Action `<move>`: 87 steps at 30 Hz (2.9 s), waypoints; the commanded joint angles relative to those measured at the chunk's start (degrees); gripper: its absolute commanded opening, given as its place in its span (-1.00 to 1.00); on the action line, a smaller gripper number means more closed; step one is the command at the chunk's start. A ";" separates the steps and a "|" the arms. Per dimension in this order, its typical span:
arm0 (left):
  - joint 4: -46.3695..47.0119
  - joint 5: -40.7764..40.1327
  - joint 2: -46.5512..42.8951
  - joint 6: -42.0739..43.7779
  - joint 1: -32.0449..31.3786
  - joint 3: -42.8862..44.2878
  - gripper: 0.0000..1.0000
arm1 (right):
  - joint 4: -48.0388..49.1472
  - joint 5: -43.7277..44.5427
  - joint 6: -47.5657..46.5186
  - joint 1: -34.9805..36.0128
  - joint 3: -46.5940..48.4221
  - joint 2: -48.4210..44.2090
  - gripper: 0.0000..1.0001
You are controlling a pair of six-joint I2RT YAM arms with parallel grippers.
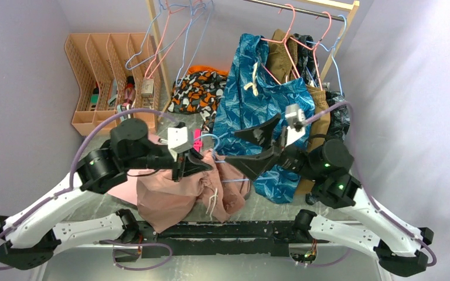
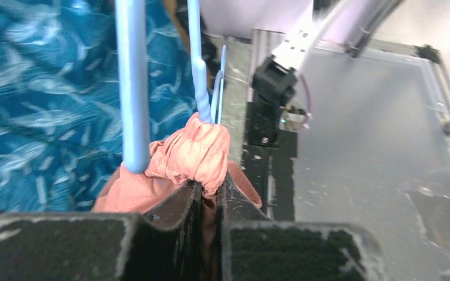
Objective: Place the shorts on the hanger
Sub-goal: Hang the shorts on the hanger.
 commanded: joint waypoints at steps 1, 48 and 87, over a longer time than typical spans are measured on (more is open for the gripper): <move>6.87 -13.86 -7.41 0.03 -0.22 -3.28 -0.86 | -12.26 10.74 0.37 -0.07 7.29 -3.41 0.99; 21.36 -35.38 -26.09 -2.10 -0.19 -8.71 -0.86 | -18.59 23.97 27.65 -0.07 -3.27 10.32 -0.46; -0.80 -21.65 -21.19 -3.29 -0.17 -11.19 -0.86 | -66.50 36.22 8.23 -0.13 39.92 19.59 -1.00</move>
